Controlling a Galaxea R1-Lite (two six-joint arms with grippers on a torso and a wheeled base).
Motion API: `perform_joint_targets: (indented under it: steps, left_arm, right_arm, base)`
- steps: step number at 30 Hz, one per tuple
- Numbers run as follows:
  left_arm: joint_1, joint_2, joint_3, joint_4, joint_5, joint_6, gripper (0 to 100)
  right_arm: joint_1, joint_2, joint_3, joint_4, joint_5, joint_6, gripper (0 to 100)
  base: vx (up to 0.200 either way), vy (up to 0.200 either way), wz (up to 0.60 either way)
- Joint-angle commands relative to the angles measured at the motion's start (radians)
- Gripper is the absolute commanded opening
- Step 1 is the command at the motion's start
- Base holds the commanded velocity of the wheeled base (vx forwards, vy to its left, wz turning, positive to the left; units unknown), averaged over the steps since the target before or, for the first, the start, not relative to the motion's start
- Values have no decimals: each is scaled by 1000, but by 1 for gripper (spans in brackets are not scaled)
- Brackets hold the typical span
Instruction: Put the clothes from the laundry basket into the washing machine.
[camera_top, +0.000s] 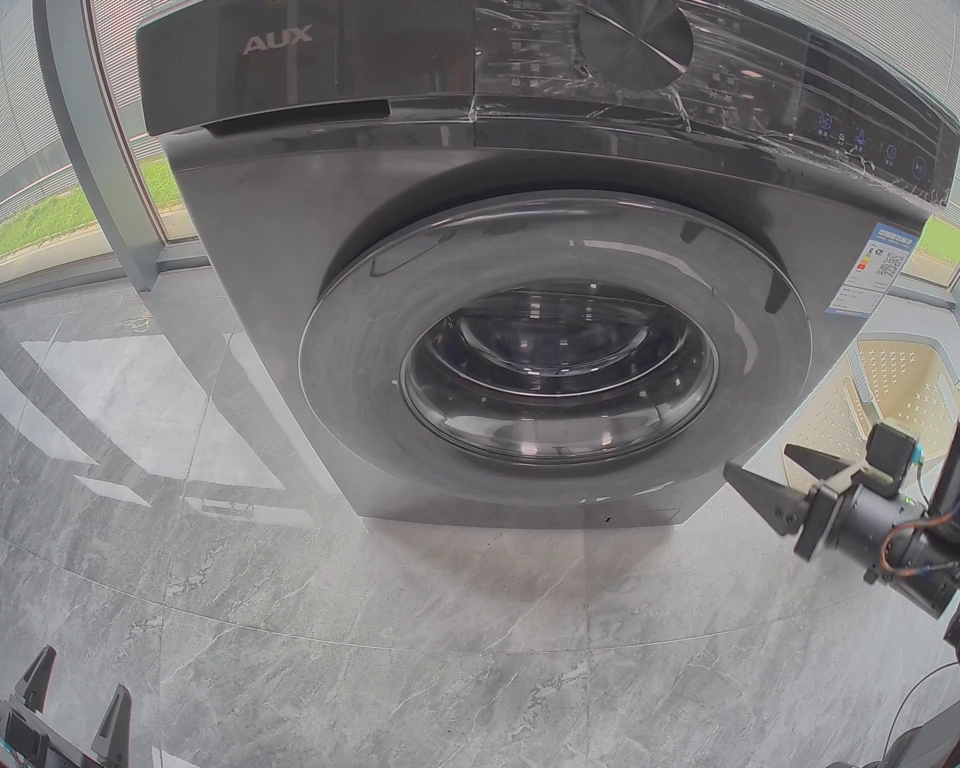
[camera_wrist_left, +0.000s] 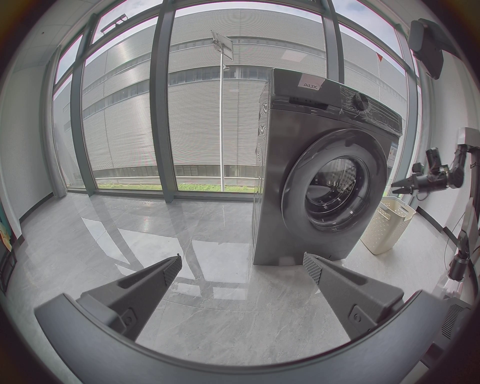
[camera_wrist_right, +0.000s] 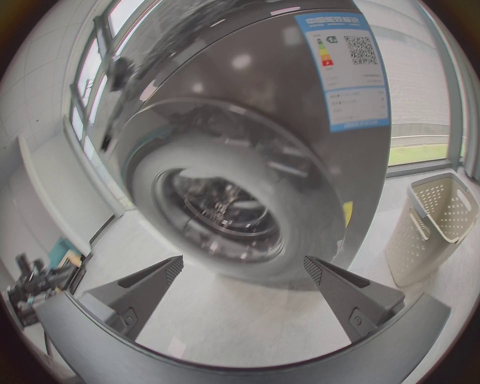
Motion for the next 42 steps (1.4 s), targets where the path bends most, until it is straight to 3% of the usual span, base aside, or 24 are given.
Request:
perform_joint_targets:
  steps: [1, 4, 9, 11, 16, 19, 20, 25, 33, 37, 39, 42]
  left_arm:
    - [0, -16, 18, 0, 0, 0, 100]
    - [0, -16, 18, 0, 0, -1, 100]
    - [0, -16, 18, 0, 0, -3, 100]
    - [0, -16, 18, 0, 2, -4, 100]
    - [0, -16, 18, 0, 2, -1, 100]
    - [0, -16, 18, 0, 2, -3, 100]
    - [0, -16, 18, 0, 2, -3, 100]
    - [0, -16, 18, 0, 2, -4, 100]
    - [0, -16, 18, 0, 0, -4, 100]
    - [0, -16, 18, 0, 3, -7, 100]
    - [0, -16, 18, 0, 3, -7, 100]
    - [-1, -16, 18, 0, 3, -9, 100]
  right_arm:
    - [51, -174, 149, 16, 56, -59, 100]
    - [45, -257, 202, 17, 54, -92, 100]
    - [21, -384, 267, 17, 39, -106, 100]
    - [-44, -477, 312, 23, 20, -108, 100]
    - [-211, -641, 332, 112, 22, -108, 100]
    - [-222, -653, 332, 120, 22, -108, 100]
    - [-330, -814, 332, 252, 30, -108, 100]
    - [-370, -995, 332, 395, 30, -108, 100]
    - [-473, -1336, 332, 807, 43, -149, 100]
    - [-475, -1336, 332, 864, 7, -137, 100]
    - [-476, -1336, 332, 881, -39, -143, 100]
    - [-476, -1336, 332, 890, -44, -142, 100]
  base:
    - [0, 0, 0]
    - [0, 0, 0]
    - [0, 0, 0]
    - [0, 0, 0]
    - [0, 0, 0]
    - [0, 0, 0]
    - [0, 0, 0]
    - [0, 0, 0]
    - [0, 0, 0]
    - [0, 0, 0]
    - [0, 0, 0]
    - [0, 0, 0]
